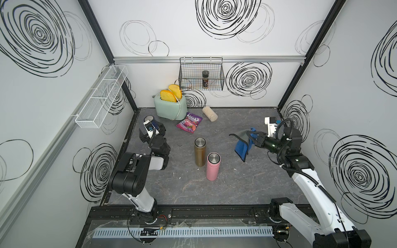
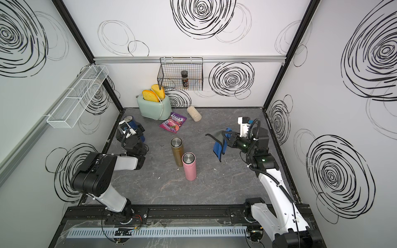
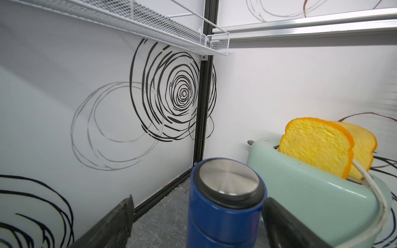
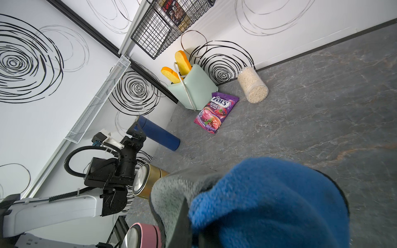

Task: Wipe the surface of the thermos
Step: Place the thermos at the center of the board, then pick up the thermos from the center of the board.

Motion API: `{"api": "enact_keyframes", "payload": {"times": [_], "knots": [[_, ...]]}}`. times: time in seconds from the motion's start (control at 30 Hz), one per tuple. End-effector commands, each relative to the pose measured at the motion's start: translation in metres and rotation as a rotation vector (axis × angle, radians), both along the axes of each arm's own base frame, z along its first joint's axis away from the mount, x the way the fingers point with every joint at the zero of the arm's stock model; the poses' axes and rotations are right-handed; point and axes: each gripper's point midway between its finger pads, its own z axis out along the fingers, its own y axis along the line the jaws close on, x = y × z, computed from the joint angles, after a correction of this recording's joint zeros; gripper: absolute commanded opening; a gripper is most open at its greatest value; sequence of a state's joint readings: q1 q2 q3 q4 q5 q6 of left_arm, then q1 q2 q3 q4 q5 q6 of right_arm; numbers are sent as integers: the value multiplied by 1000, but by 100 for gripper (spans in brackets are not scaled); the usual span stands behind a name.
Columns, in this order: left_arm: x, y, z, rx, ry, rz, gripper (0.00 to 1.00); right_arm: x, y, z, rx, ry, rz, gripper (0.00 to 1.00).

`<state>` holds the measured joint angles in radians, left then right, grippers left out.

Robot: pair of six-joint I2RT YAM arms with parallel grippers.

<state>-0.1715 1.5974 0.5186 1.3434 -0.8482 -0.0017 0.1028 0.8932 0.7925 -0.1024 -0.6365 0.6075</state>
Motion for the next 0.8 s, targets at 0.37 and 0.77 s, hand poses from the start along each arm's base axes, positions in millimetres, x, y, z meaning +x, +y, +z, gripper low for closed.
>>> {"api": "enact_keyframes", "payload": {"times": [0.37,0.77], "knots": [[-88,-41,2,-257,181,-99,97,-18,1,4,29,41,20,0],[-108,-143,49,-244,457,-672,97,-25,-7,-53,-33,193,-17,0]]}}
